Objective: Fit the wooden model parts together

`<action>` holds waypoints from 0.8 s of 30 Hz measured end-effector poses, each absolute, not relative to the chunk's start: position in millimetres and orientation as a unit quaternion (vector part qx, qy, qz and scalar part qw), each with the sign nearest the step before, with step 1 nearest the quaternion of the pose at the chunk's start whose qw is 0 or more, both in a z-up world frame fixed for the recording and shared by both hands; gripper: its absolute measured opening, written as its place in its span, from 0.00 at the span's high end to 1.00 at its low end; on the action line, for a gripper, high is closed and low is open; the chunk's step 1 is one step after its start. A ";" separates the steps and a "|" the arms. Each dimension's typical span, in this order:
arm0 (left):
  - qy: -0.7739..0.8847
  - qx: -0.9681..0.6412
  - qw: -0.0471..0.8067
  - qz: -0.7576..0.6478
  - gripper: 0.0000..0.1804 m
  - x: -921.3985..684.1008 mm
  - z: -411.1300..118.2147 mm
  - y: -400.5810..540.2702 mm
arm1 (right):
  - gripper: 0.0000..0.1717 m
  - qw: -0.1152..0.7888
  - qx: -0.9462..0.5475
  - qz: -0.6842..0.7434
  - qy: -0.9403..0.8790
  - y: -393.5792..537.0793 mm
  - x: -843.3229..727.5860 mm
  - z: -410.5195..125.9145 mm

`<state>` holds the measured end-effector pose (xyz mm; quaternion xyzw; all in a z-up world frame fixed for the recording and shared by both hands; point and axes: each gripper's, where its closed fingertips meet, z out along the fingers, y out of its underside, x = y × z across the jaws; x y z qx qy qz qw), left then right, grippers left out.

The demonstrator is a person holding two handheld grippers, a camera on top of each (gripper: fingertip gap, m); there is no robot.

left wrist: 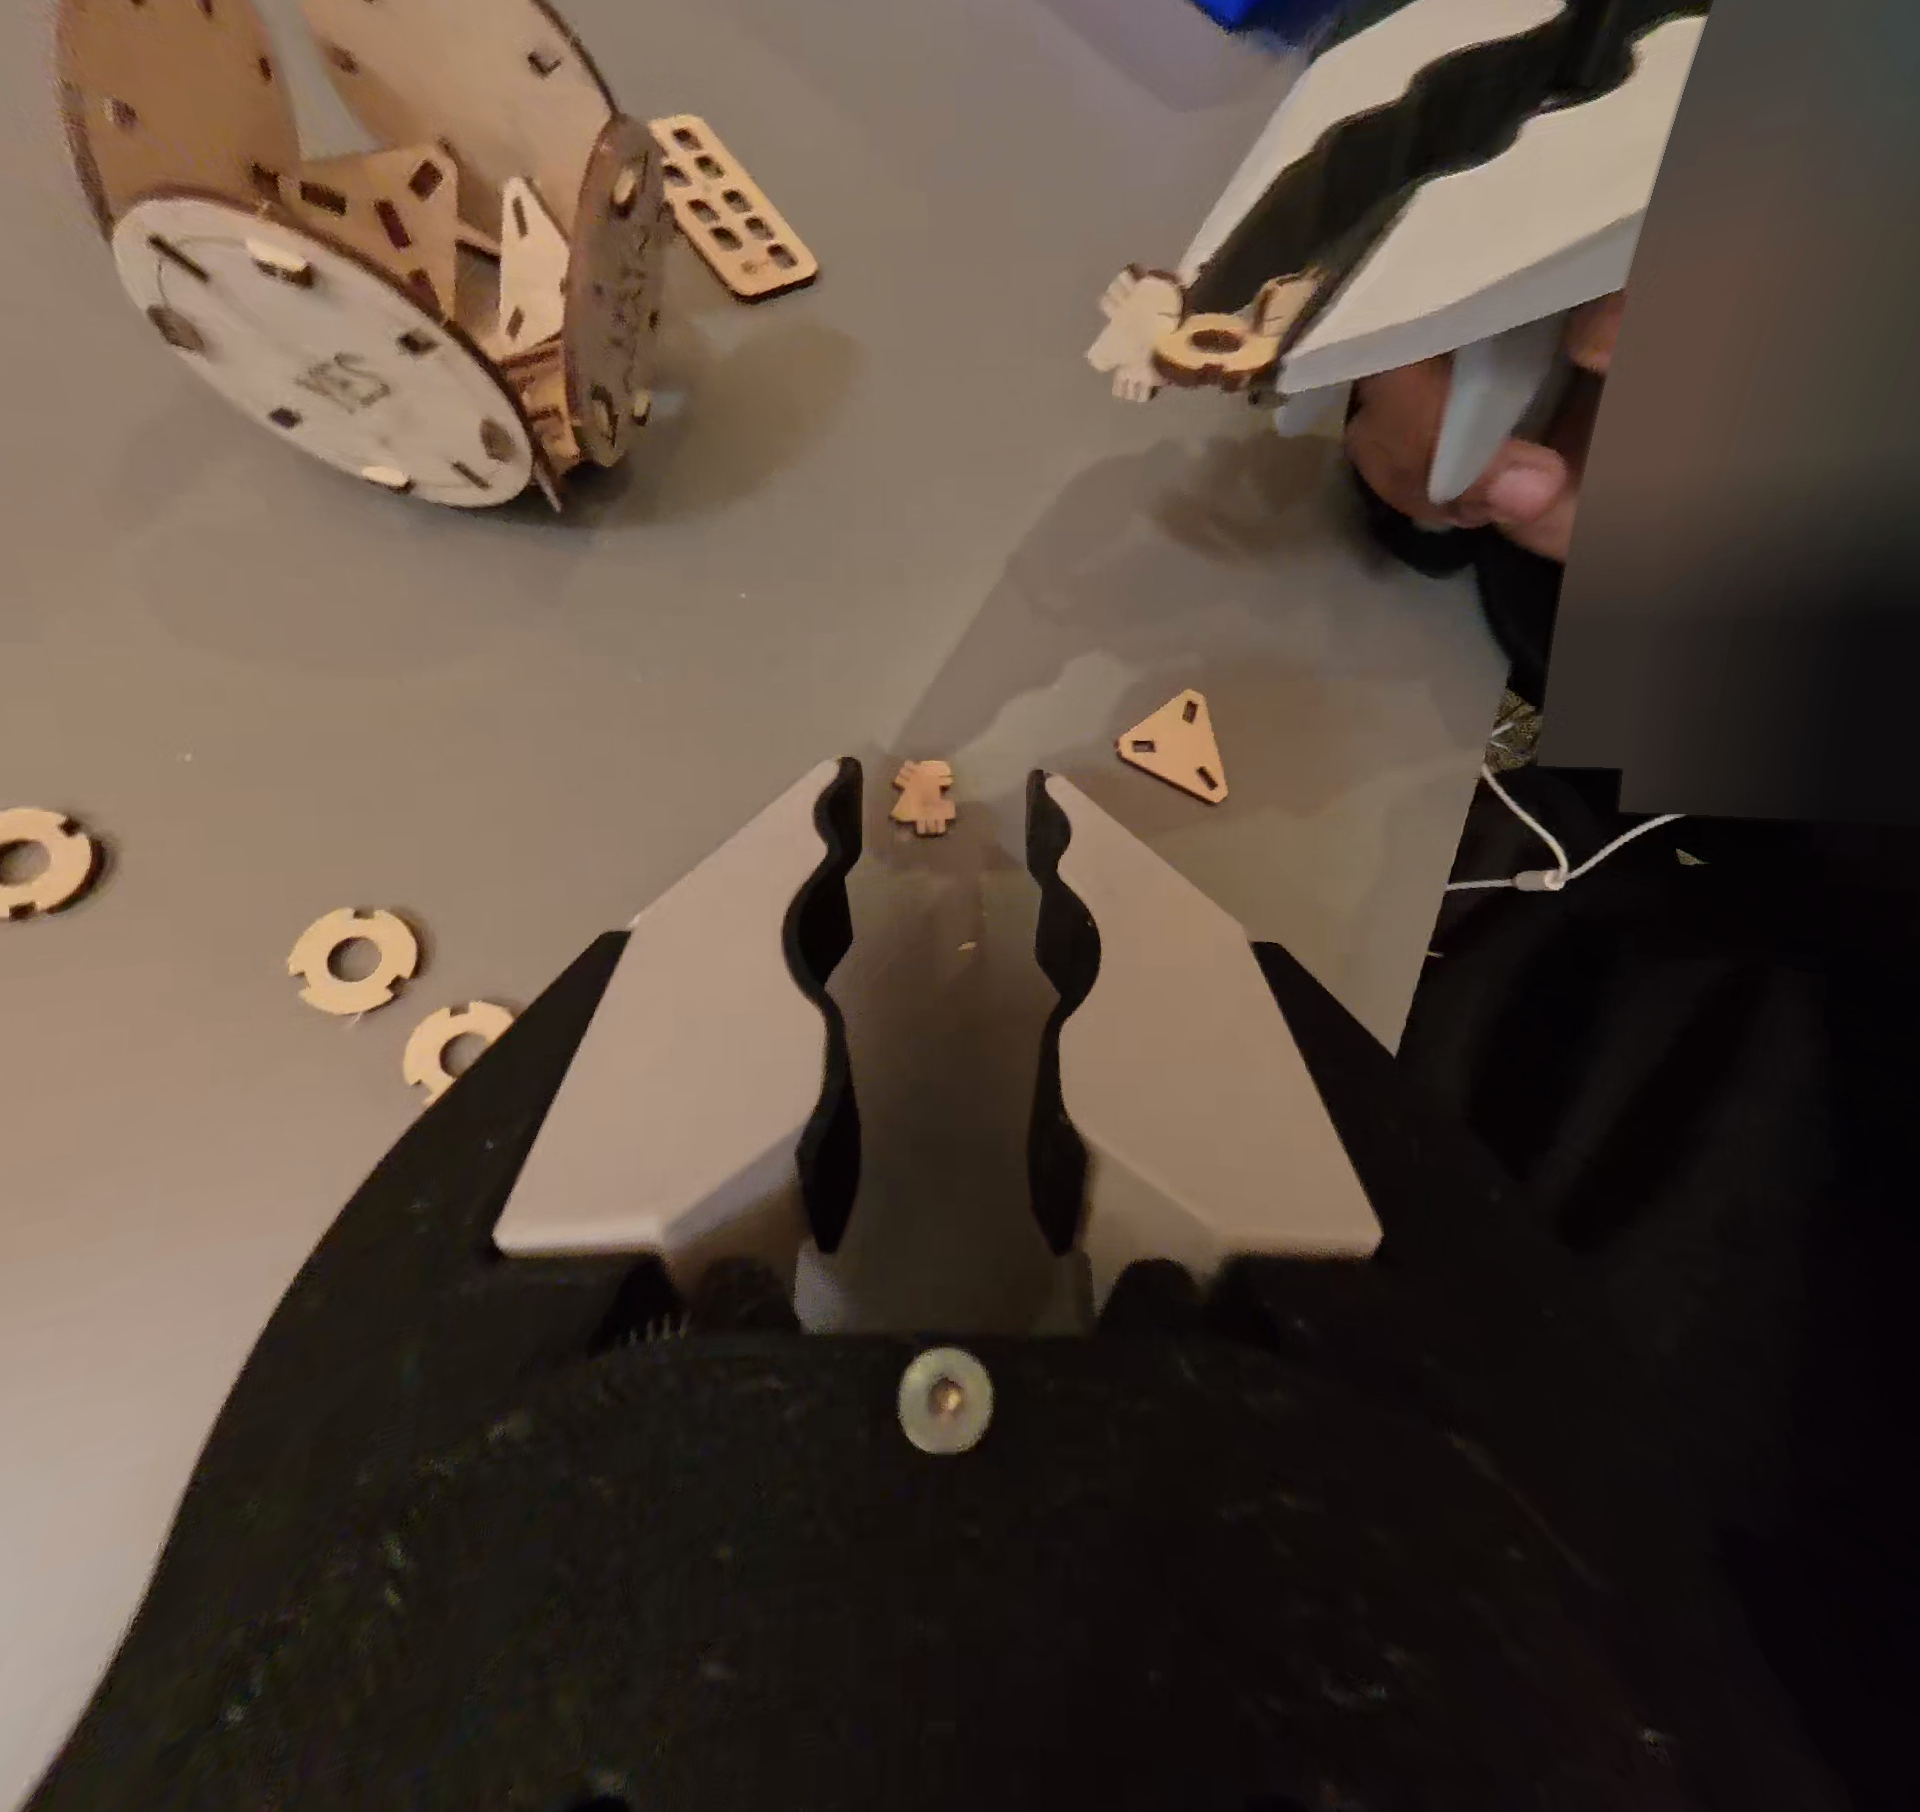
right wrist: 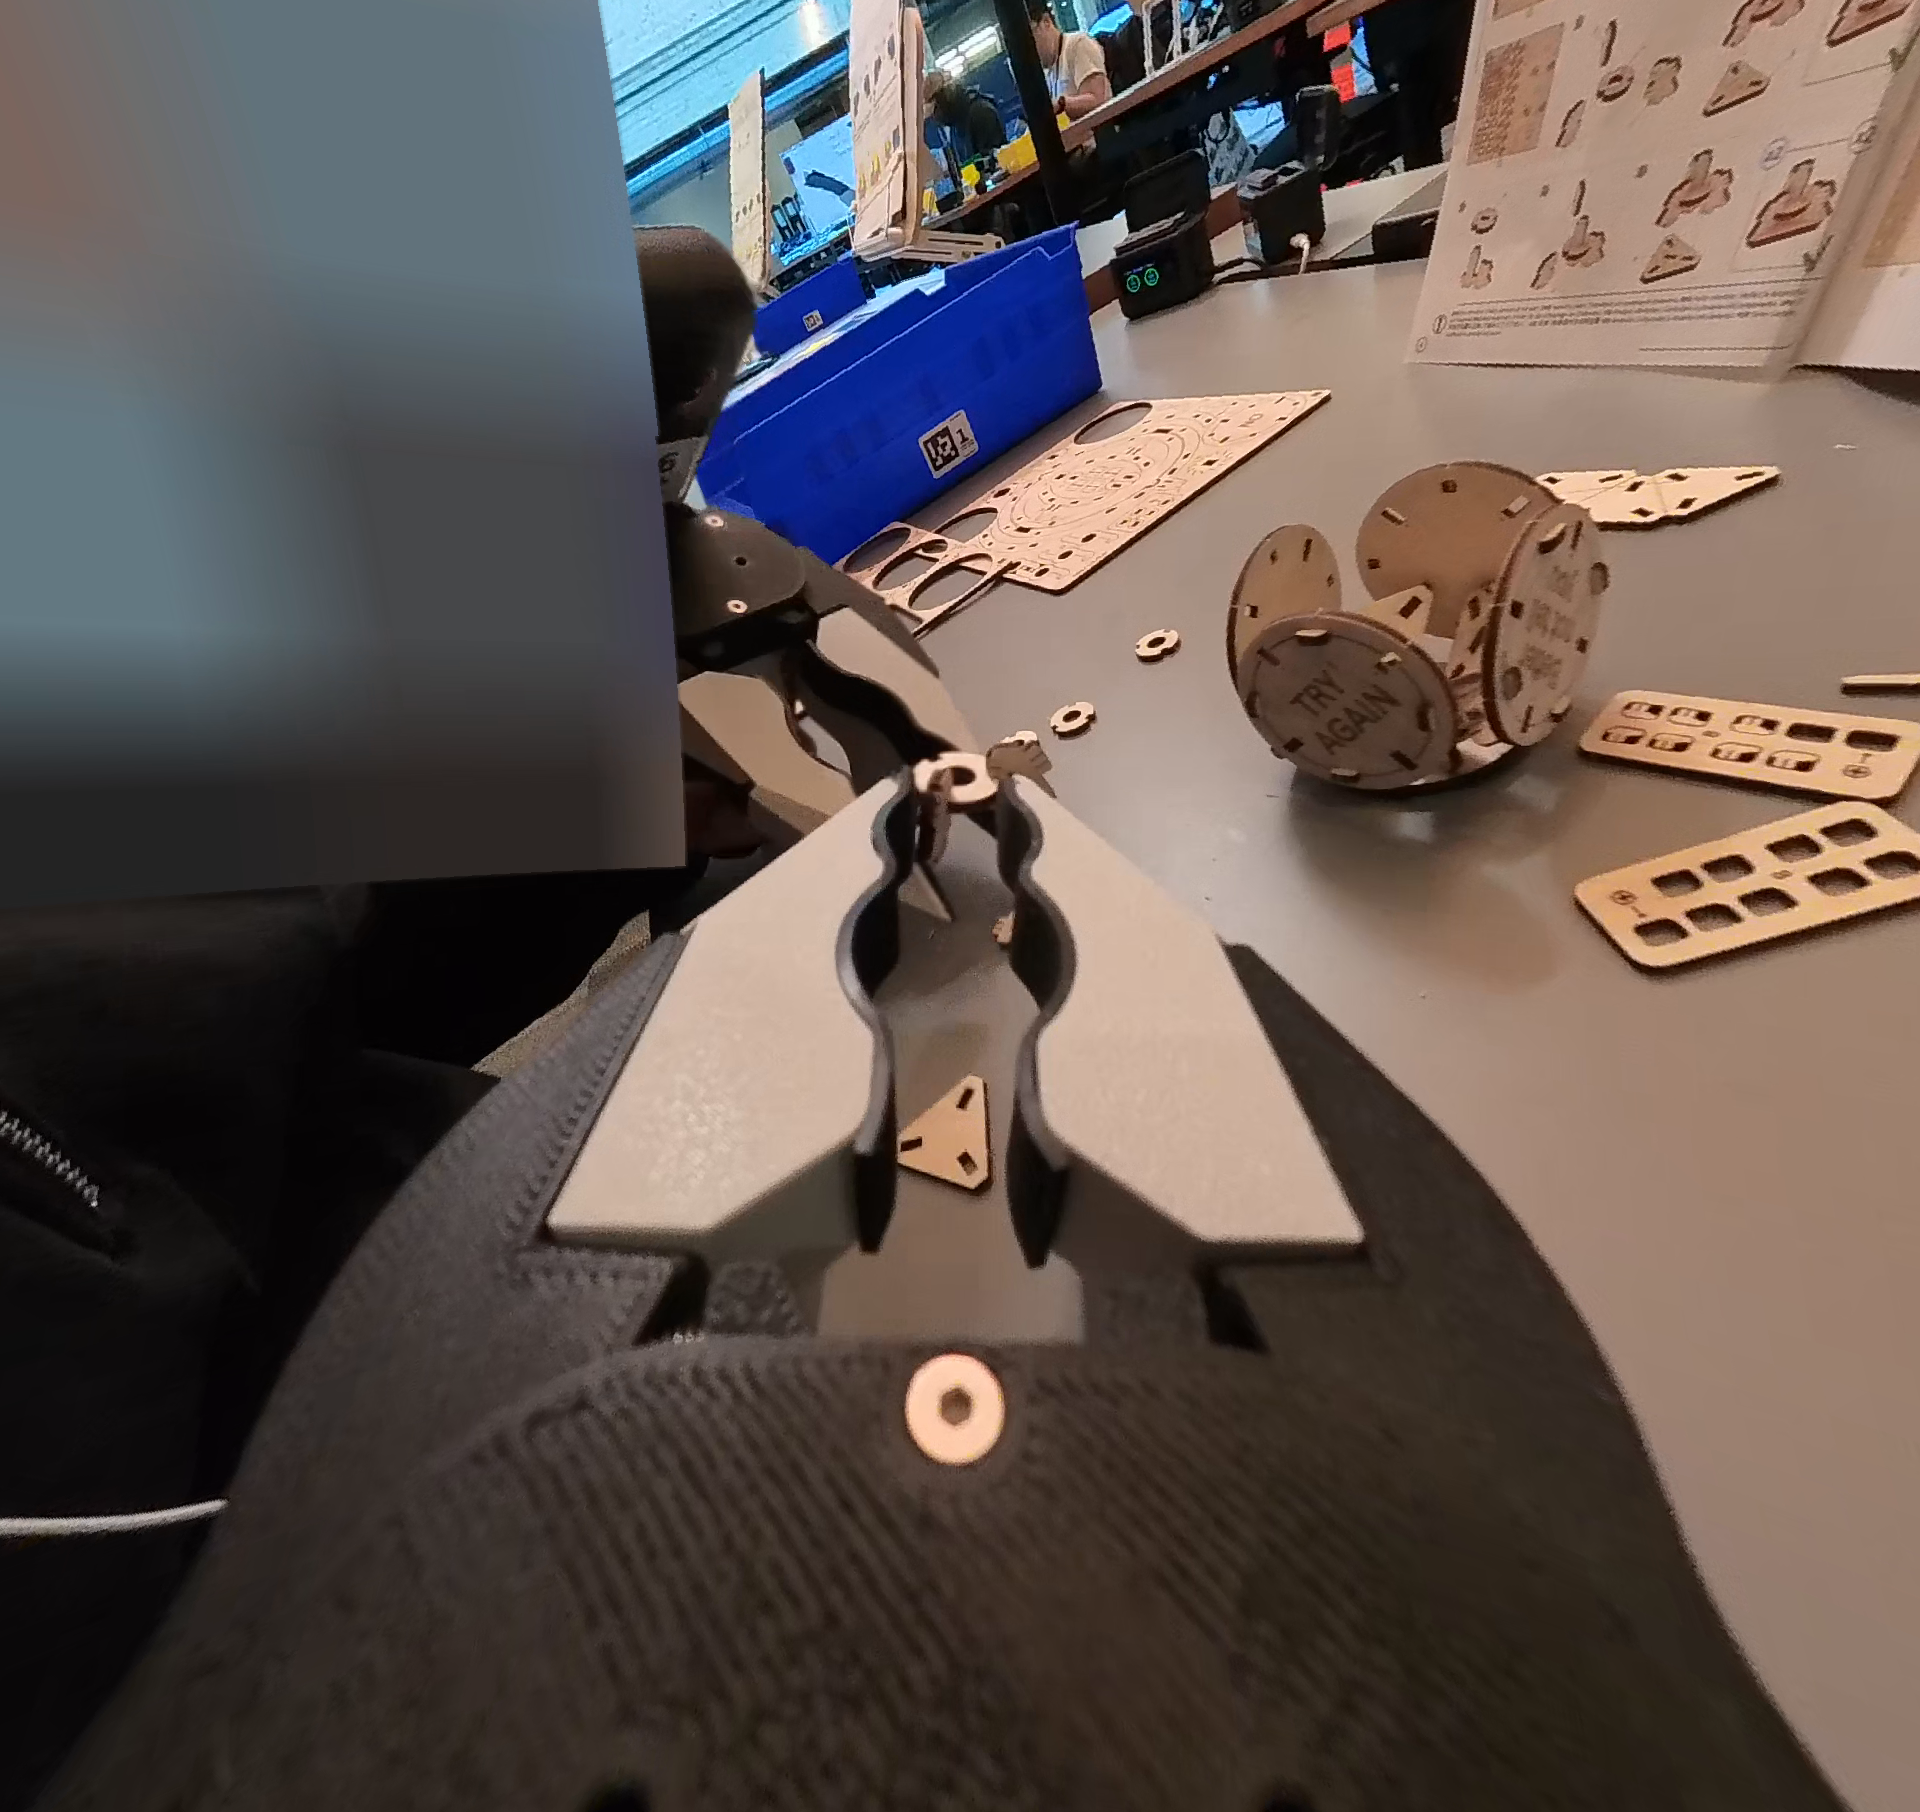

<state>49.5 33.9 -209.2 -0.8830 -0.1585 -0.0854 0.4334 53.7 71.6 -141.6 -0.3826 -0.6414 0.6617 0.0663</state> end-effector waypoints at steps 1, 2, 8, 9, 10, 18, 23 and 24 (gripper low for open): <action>-0.163 -0.886 0.424 -0.092 0.83 49.6 -212.4 33.2 | 0.92 0.066 -0.383 0.662 -0.641 71.7 53.7 -141.5; -0.168 -0.890 0.411 -0.101 0.81 51.2 -217.5 32.6 | 0.92 0.066 -0.383 0.662 -0.641 71.7 53.7 -141.5; -0.144 -0.893 0.397 -0.158 0.87 76.8 -221.9 35.4 | 0.92 0.068 -0.384 0.663 -0.640 74.0 53.1 -141.2; -0.131 -0.892 0.394 -0.179 0.87 85.3 -221.0 36.1 | 0.92 0.068 -0.384 0.663 -0.639 74.3 53.1 -141.0; -0.127 -0.892 0.394 -0.181 0.87 87.4 -220.8 36.4 | 0.92 0.068 -0.384 0.663 -0.639 74.7 53.0 -140.9; -0.134 -0.896 0.417 -0.075 0.83 59.6 -218.4 38.2 | 0.92 0.071 -0.383 0.663 -0.639 75.5 53.0 -140.9; -0.122 -0.911 0.395 -0.019 0.89 58.4 -228.1 41.8 | 0.92 0.071 -0.383 0.663 -0.639 75.6 53.1 -141.0; -0.120 -0.912 0.391 -0.012 0.91 57.9 -229.1 41.6 | 0.92 0.071 -0.383 0.663 -0.640 75.5 53.1 -141.0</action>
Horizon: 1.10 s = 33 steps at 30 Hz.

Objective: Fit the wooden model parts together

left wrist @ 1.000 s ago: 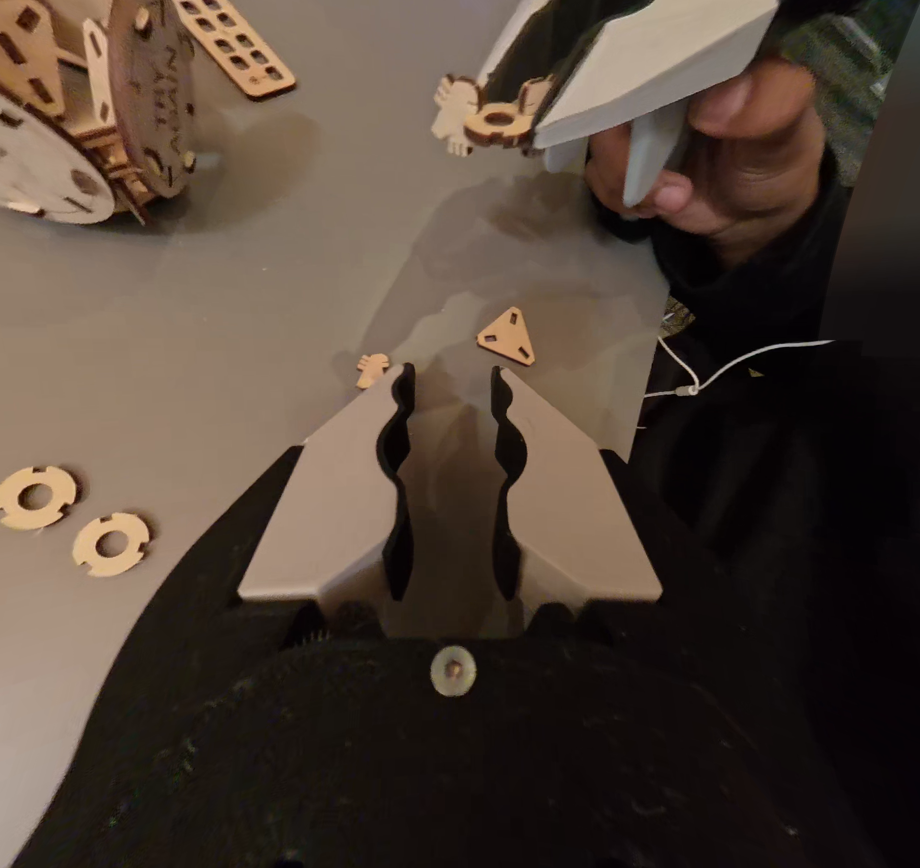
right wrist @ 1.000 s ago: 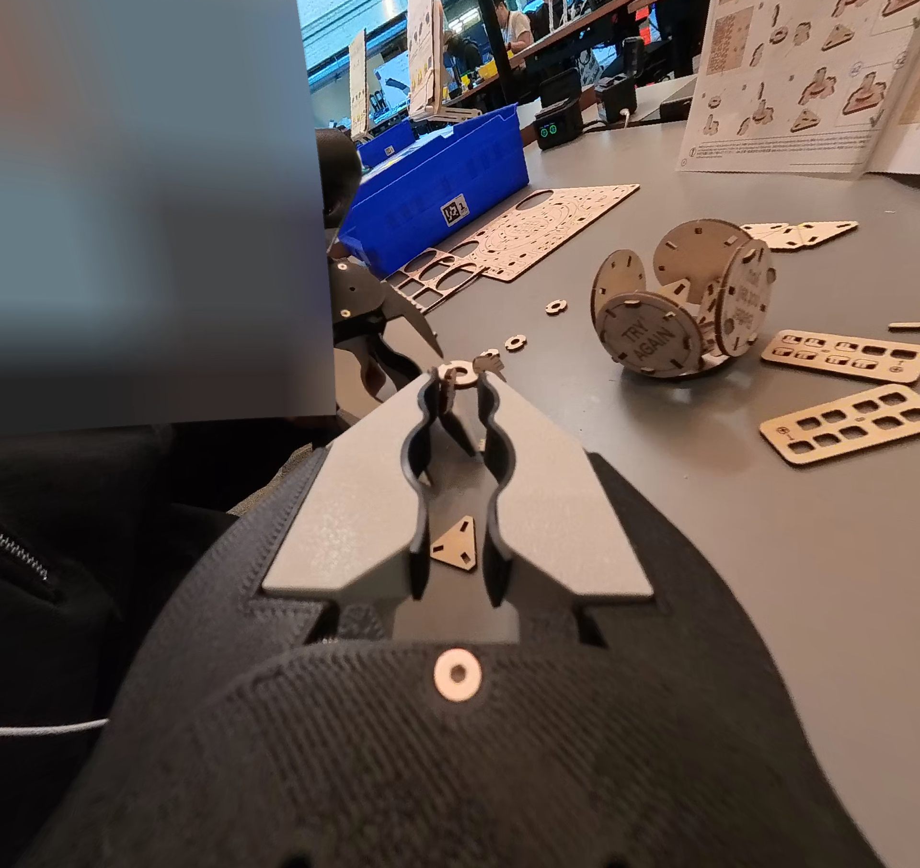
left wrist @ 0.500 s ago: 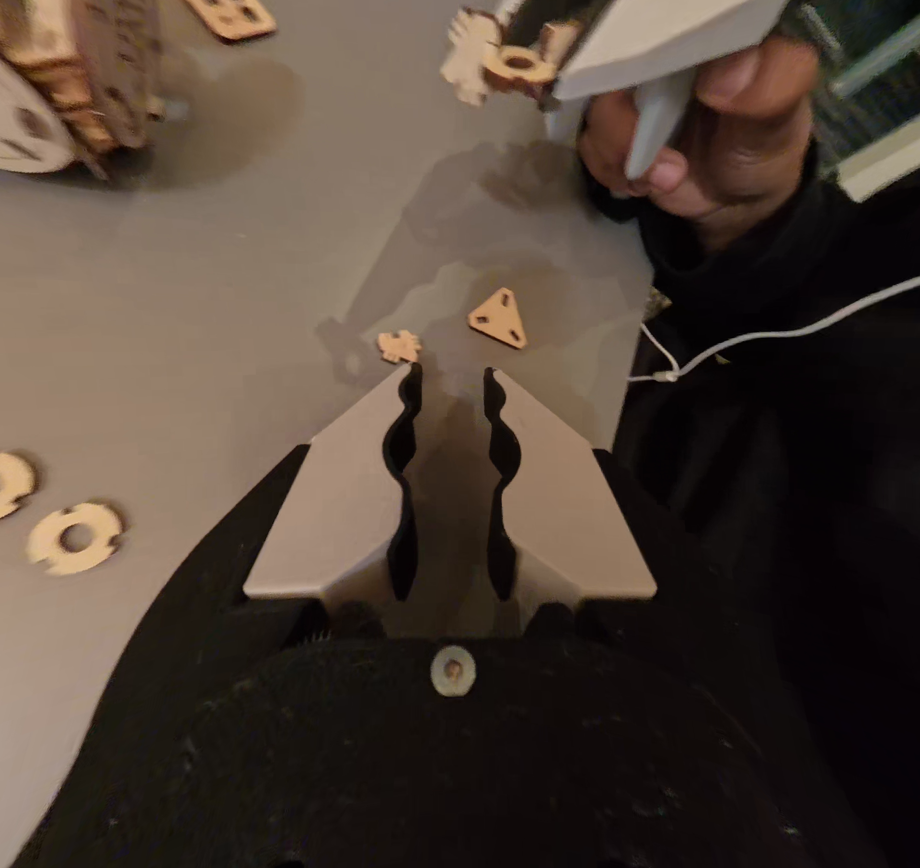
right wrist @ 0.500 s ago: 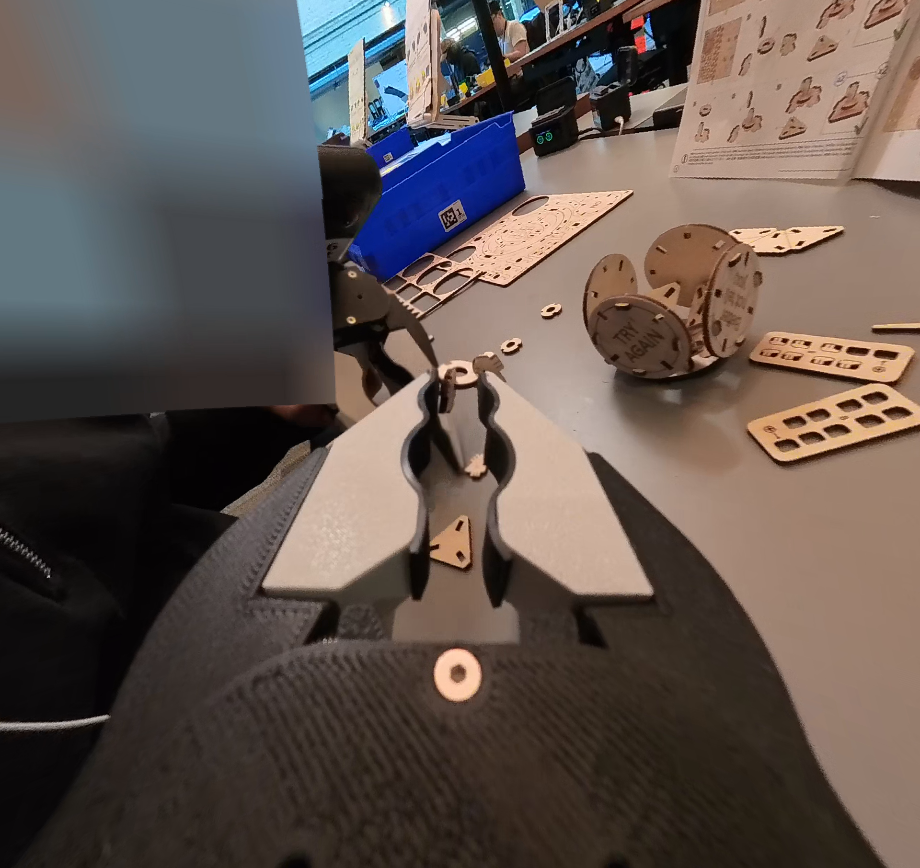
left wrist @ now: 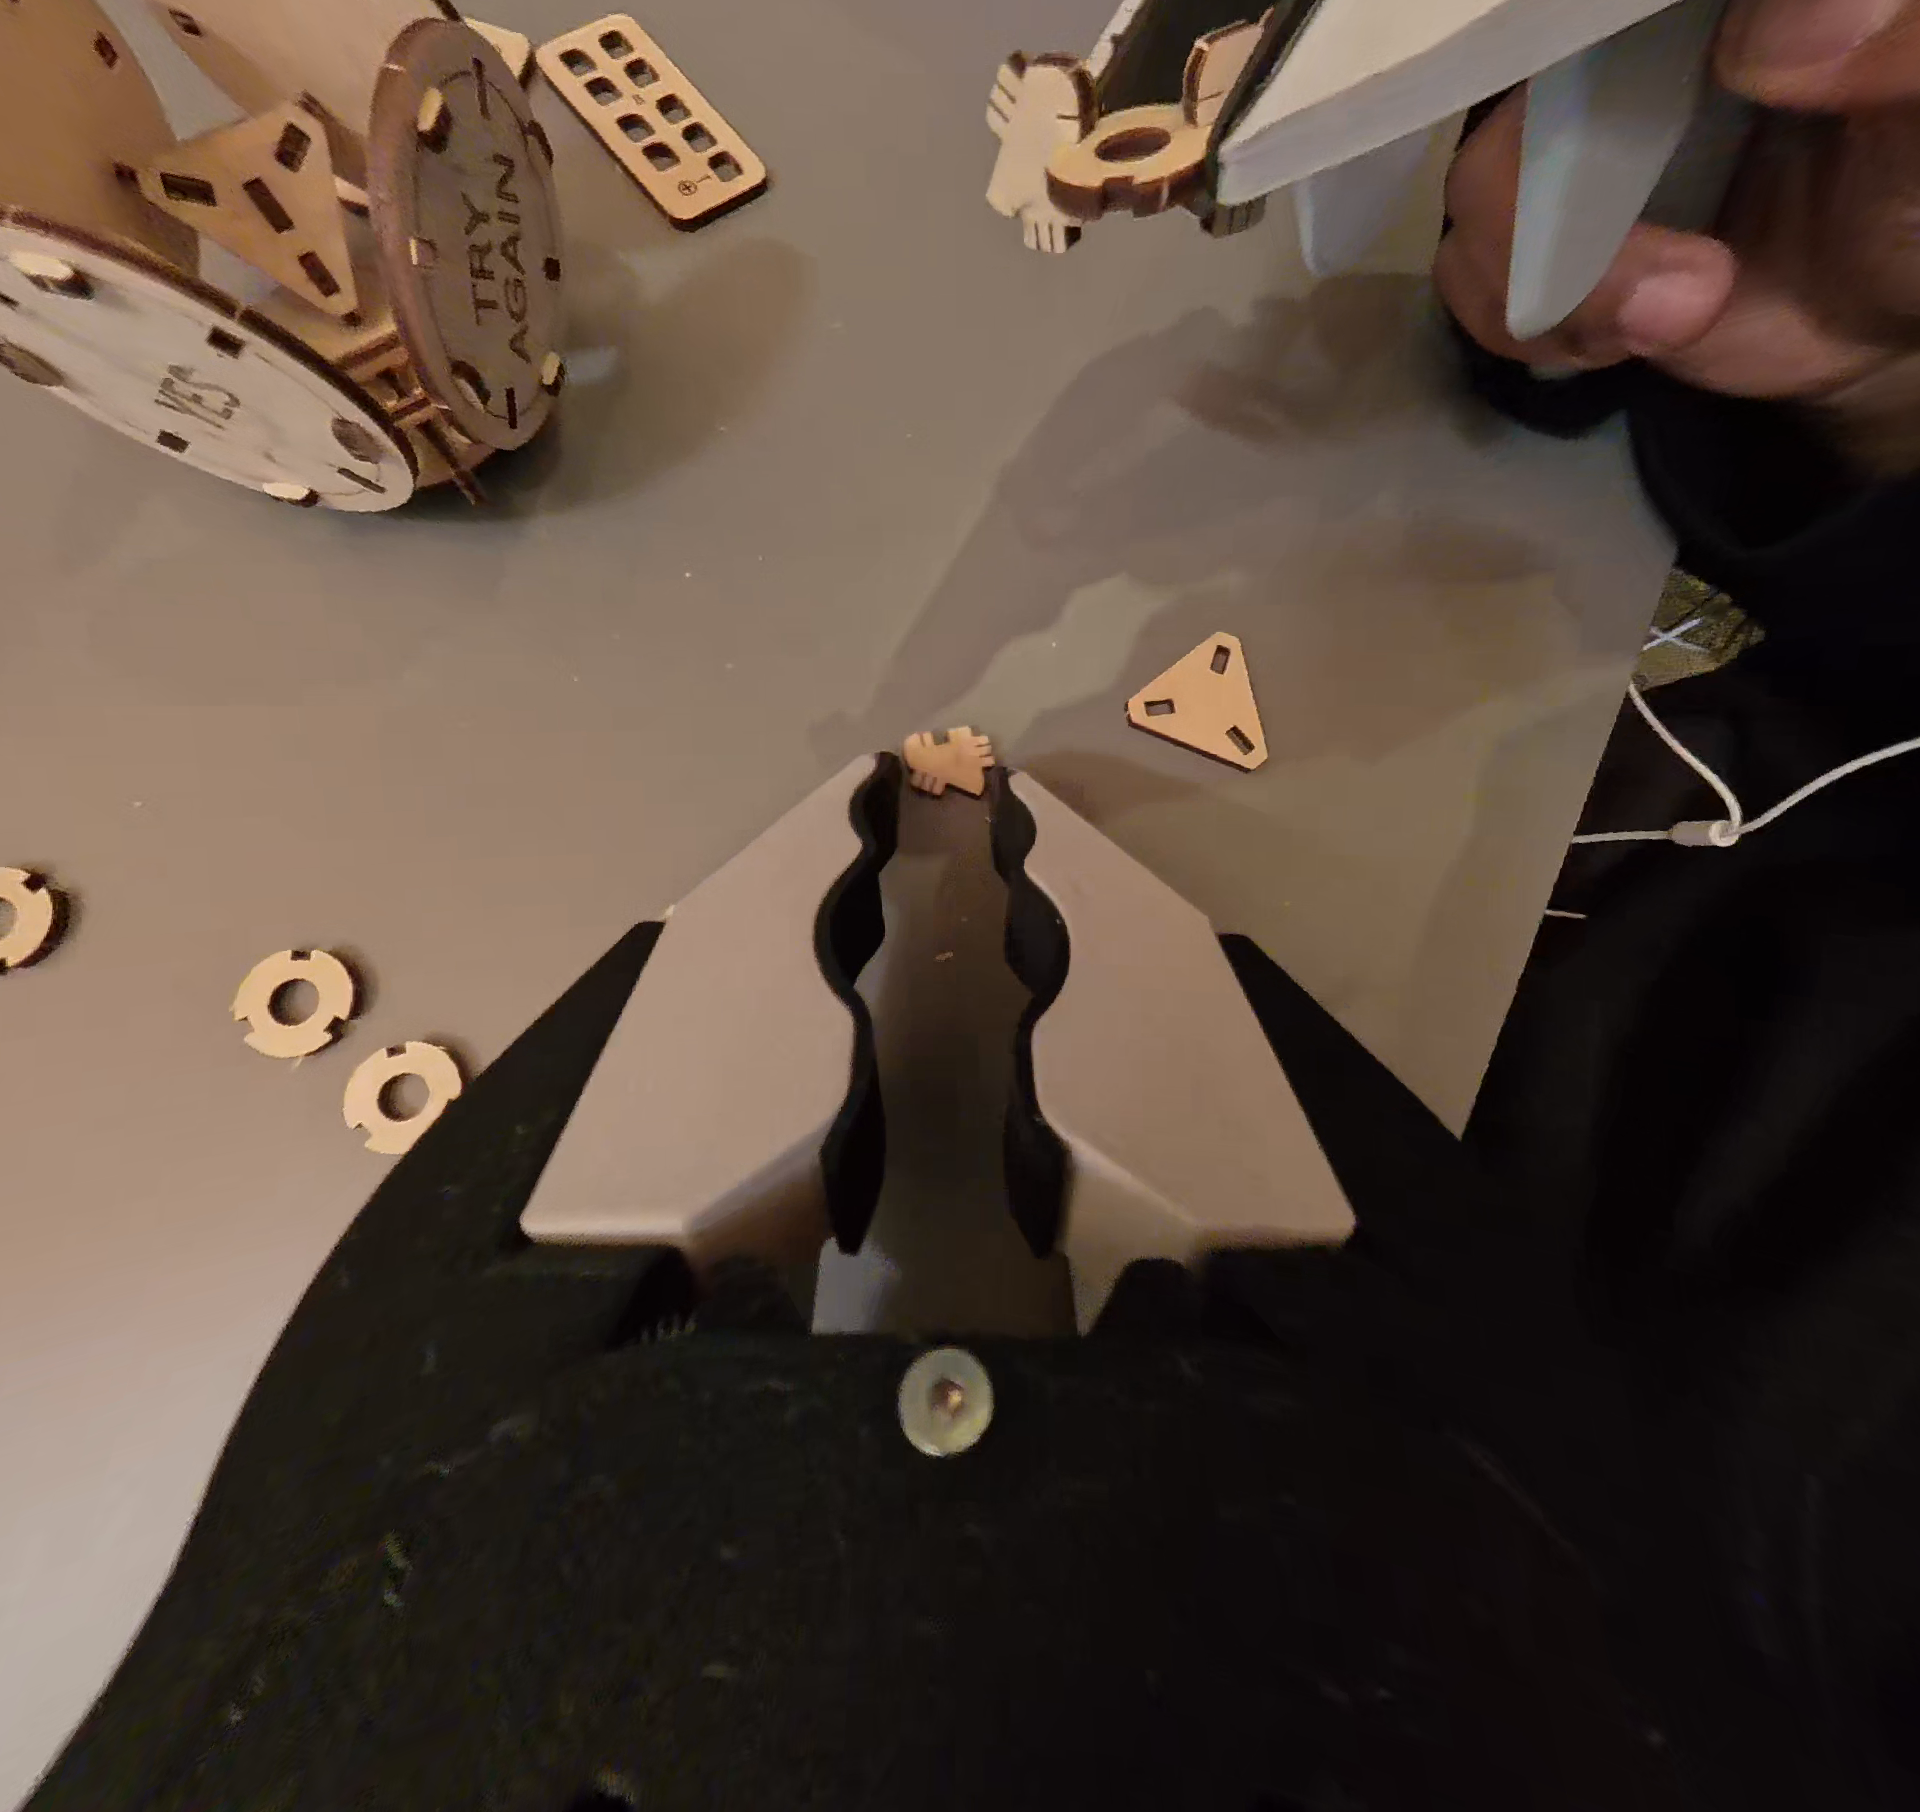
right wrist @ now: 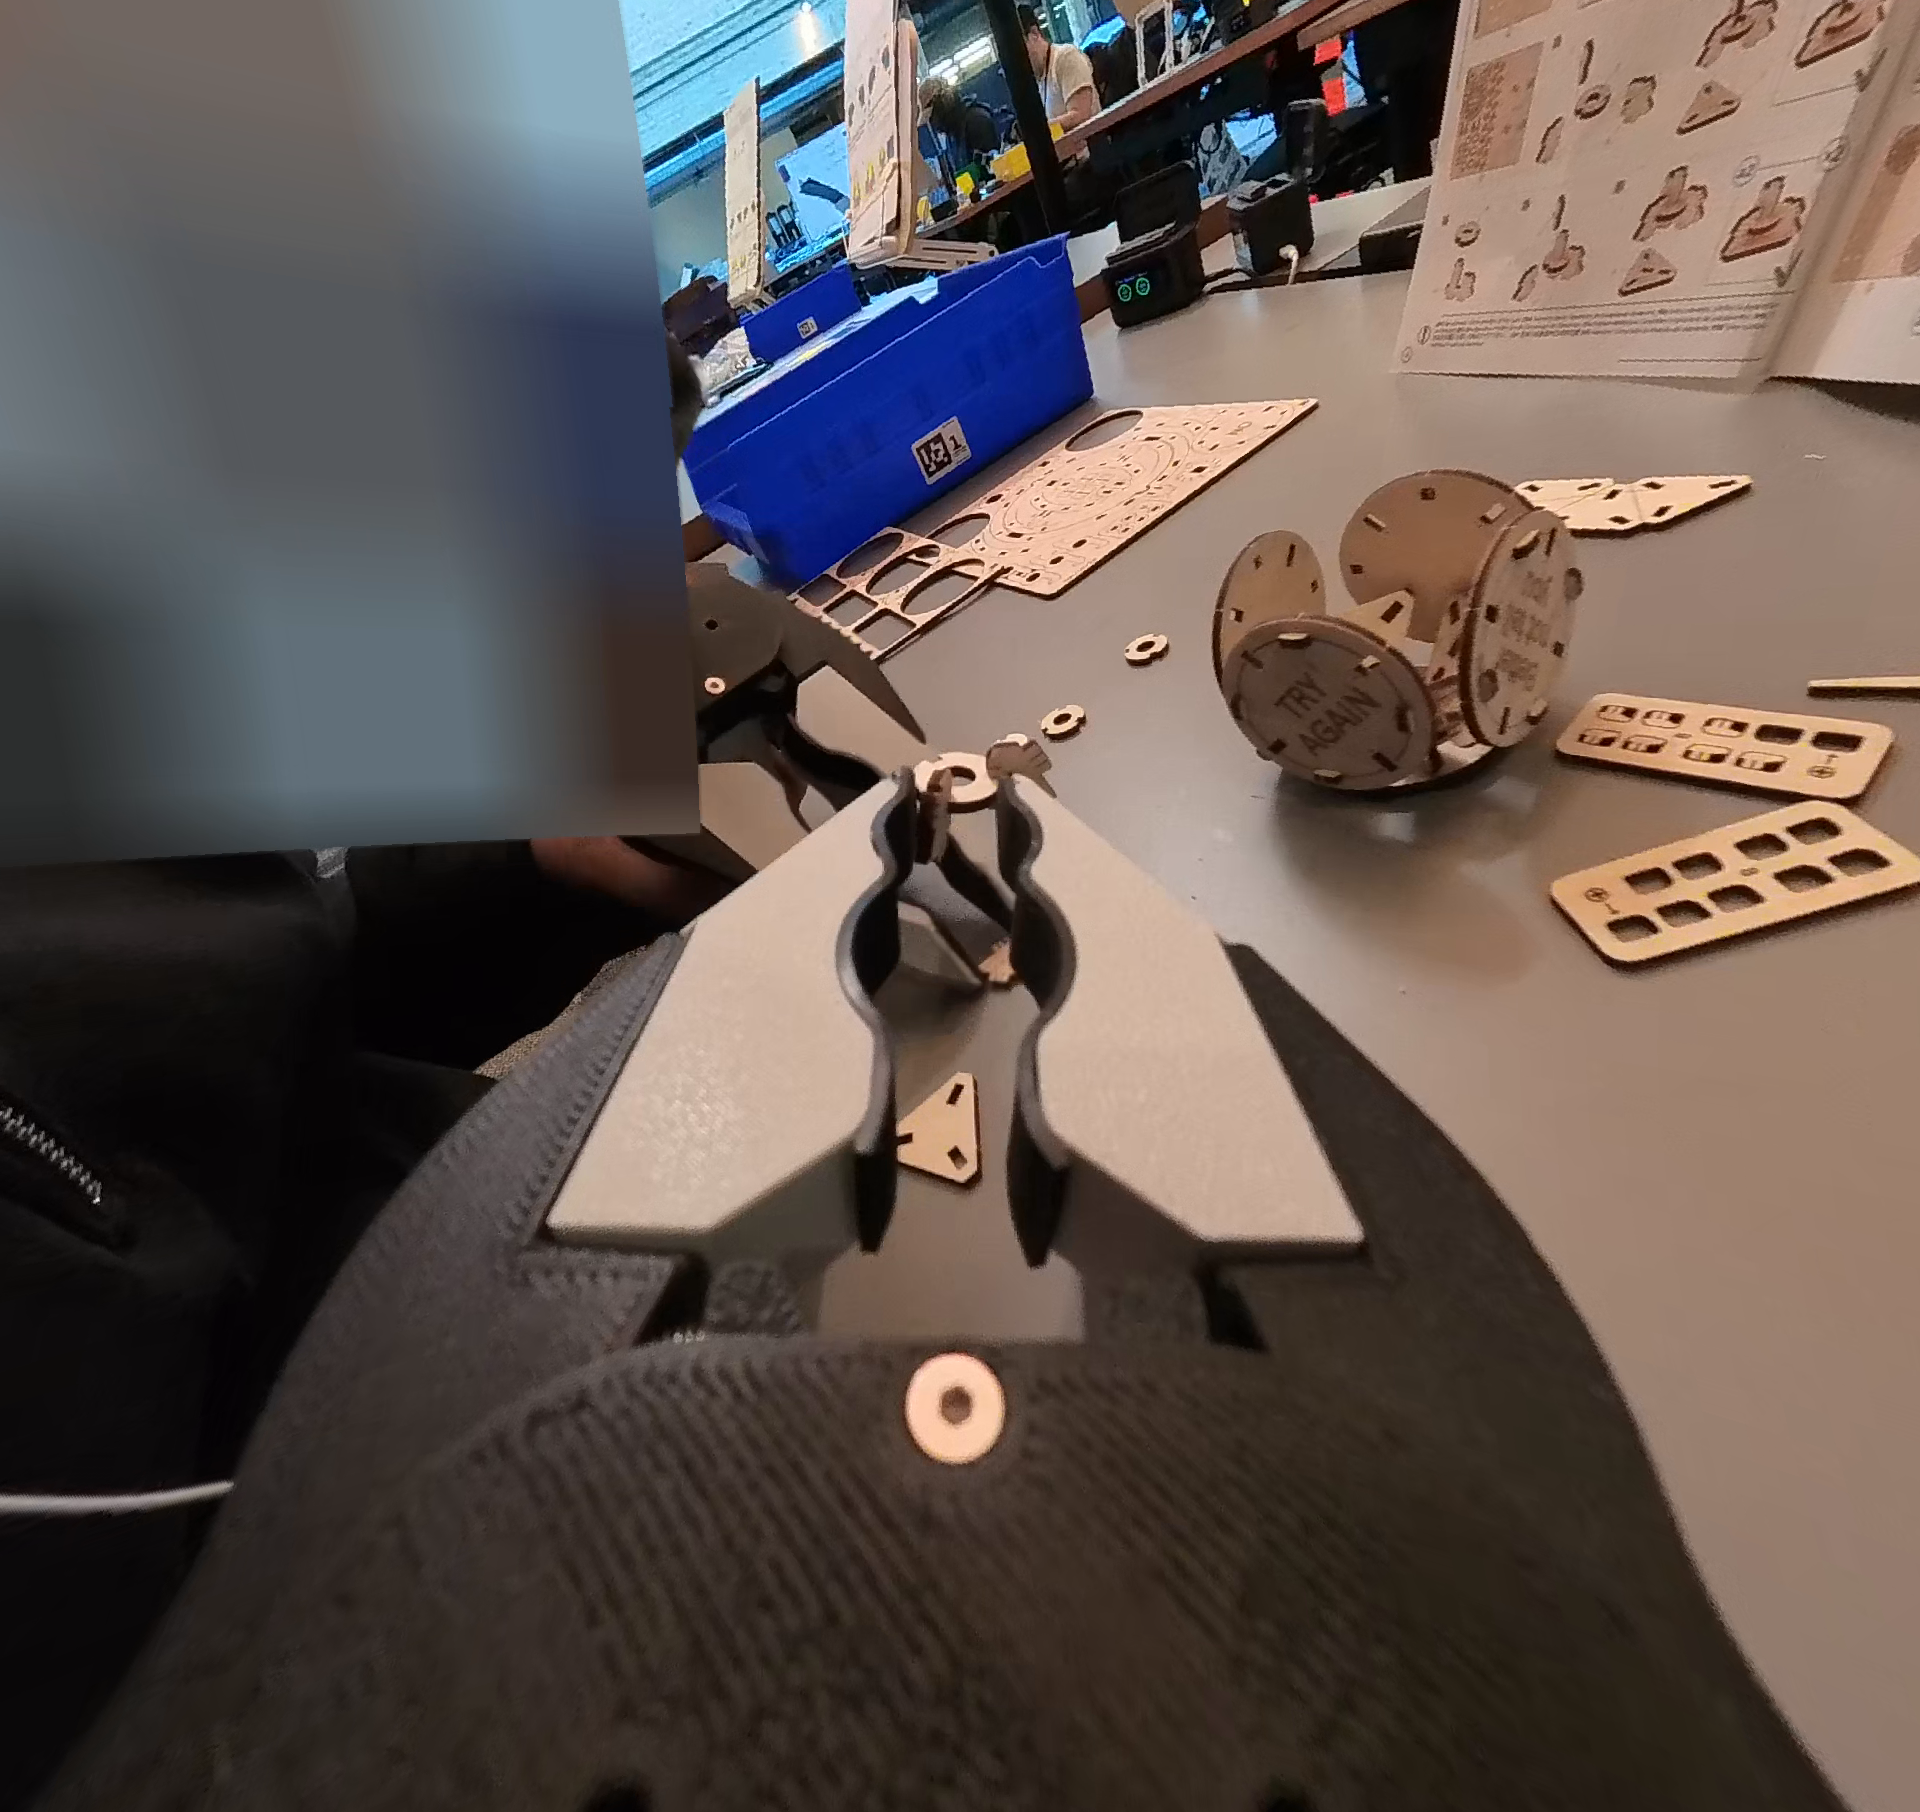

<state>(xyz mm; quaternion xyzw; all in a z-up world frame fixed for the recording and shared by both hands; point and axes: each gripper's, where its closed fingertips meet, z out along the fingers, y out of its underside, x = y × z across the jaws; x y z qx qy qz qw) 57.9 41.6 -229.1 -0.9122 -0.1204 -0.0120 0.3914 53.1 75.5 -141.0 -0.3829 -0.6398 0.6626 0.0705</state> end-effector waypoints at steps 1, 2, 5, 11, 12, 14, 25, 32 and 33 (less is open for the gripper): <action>-0.118 -0.913 0.392 -0.012 0.92 58.9 -229.1 42.1 | 0.92 0.071 -0.383 0.662 -0.641 75.2 53.3 -141.2; -0.118 -0.913 0.391 -0.011 0.93 59.3 -229.3 42.3 | 0.92 0.071 -0.383 0.660 -0.642 75.2 53.2 -141.7; -0.118 -0.913 0.391 -0.018 0.92 60.3 -229.7 43.4 | 0.92 0.076 -0.384 0.648 -0.654 75.8 53.0 -145.5; -0.121 -0.909 0.397 -0.050 0.89 63.3 -228.6 47.2 | 0.92 0.049 -0.396 0.611 -0.684 69.9 54.9 -160.9; -0.120 -0.909 0.396 -0.050 0.89 63.1 -228.7 48.4 | 0.92 0.043 -0.397 0.606 -0.688 68.5 55.4 -163.2; -0.118 -0.910 0.395 -0.043 0.91 62.6 -229.2 48.9 | 0.92 0.039 -0.400 0.598 -0.694 67.2 55.4 -166.5; -0.102 -0.894 0.437 -0.015 0.92 60.1 -214.7 51.3 | 0.92 0.025 -0.445 0.527 -0.723 75.9 55.5 -194.5; -0.014 -0.873 0.474 0.112 0.92 63.2 -198.0 56.4 | 0.92 -0.017 -0.449 0.546 -0.708 73.5 59.9 -192.0; 0.002 -0.871 0.472 0.136 0.92 64.2 -197.7 57.0 | 0.92 -0.022 -0.450 0.547 -0.706 73.1 60.3 -191.9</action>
